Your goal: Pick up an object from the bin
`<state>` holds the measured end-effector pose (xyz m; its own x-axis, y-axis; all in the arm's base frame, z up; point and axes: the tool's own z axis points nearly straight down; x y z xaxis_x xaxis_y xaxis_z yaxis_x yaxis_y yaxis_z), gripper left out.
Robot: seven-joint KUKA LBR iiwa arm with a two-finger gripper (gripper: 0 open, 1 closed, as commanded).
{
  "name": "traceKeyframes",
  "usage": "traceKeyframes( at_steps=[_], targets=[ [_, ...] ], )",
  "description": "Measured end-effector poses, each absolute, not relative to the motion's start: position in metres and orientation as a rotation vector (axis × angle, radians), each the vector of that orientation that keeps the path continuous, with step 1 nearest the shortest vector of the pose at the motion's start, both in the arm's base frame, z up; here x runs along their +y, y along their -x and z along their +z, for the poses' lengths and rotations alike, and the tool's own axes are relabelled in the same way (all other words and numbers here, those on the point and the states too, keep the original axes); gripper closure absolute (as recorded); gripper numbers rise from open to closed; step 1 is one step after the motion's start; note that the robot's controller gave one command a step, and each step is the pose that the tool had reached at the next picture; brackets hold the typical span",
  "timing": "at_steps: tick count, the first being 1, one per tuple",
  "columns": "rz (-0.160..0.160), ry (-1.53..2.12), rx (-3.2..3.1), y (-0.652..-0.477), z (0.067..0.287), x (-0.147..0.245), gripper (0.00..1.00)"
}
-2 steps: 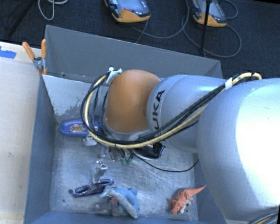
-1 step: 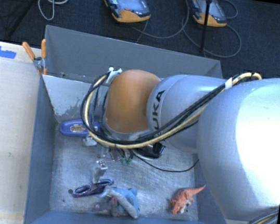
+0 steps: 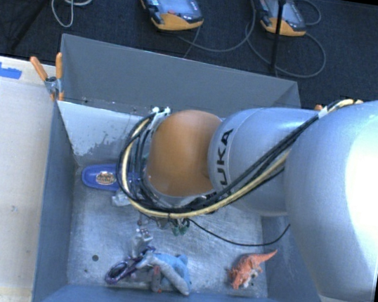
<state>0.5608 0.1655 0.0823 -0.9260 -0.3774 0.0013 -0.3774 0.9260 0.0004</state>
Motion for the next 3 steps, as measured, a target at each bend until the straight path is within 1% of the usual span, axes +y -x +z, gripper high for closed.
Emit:
traceKeyframes(
  at_steps=[1, 2, 3],
  targets=[
    [-0.003, -0.974, -2.985, -0.54, 0.102, 0.144, 0.0],
    [0.001, -1.215, -2.897, -0.535, 0.111, 0.127, 0.0],
    [-0.001, -1.459, -2.781, -0.502, 0.102, 0.138, 0.0]
  ],
)
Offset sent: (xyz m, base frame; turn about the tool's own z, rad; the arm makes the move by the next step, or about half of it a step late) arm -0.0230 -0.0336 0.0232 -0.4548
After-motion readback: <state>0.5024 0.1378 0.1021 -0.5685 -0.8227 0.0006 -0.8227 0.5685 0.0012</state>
